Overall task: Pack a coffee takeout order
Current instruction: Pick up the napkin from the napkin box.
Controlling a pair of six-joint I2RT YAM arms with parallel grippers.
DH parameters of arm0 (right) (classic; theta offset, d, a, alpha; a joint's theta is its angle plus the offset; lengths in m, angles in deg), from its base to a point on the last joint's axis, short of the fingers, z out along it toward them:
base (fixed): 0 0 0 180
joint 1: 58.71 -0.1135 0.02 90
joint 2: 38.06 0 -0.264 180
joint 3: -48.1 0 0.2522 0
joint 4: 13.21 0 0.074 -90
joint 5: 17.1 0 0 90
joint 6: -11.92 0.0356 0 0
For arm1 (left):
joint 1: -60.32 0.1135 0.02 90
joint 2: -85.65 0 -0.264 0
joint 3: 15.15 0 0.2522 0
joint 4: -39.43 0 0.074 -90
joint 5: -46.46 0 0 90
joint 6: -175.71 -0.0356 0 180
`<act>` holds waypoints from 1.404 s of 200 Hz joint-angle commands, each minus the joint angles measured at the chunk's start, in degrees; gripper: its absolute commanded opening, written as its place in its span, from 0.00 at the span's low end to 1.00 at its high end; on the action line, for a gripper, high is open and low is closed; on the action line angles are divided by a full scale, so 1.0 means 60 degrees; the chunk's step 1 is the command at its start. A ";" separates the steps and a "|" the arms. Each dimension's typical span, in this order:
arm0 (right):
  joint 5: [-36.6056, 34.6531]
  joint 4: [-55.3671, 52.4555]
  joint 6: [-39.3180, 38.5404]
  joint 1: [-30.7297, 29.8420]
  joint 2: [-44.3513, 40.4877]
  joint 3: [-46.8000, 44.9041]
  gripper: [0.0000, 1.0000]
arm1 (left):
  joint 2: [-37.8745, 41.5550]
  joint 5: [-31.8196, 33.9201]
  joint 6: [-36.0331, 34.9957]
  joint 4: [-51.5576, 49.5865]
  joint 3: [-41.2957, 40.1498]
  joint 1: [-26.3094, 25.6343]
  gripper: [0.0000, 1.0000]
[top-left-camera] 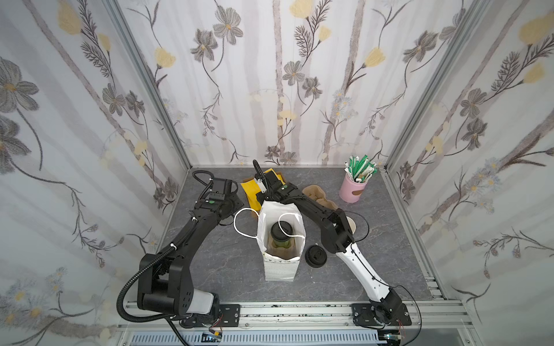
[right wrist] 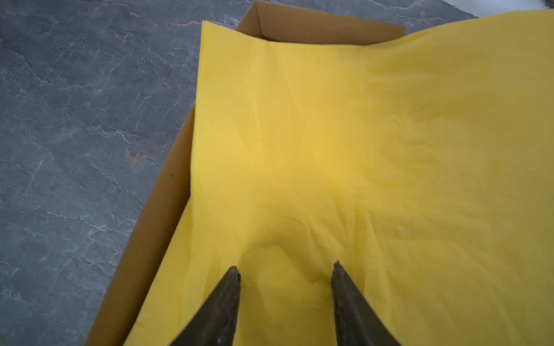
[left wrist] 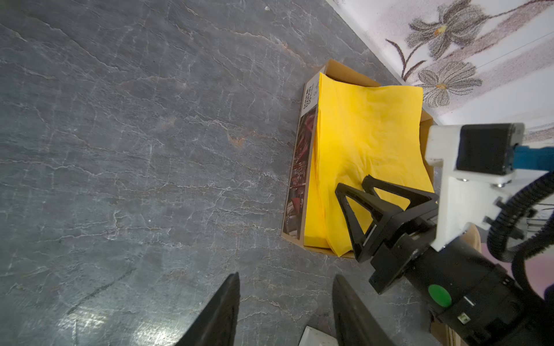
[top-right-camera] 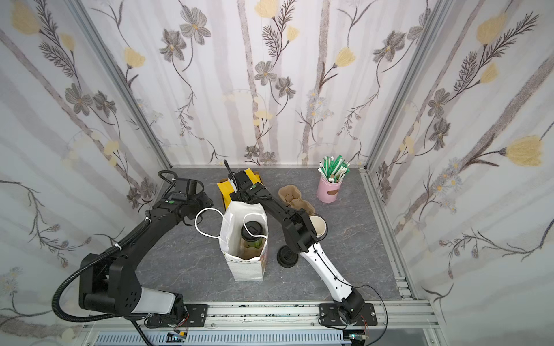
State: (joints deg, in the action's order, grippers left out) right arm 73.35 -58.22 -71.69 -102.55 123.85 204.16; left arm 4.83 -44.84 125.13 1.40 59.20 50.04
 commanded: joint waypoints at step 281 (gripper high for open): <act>0.2730 0.0255 0.2286 0.1270 -0.1473 0.0016 0.00 | 0.1512 0.0682 0.0320 0.0265 -0.0850 0.0103 0.54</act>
State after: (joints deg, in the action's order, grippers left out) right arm 86.86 -59.07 -60.15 -95.73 115.24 204.25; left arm 14.04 -42.54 126.22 1.75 53.57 50.58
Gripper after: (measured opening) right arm 0.048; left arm 0.540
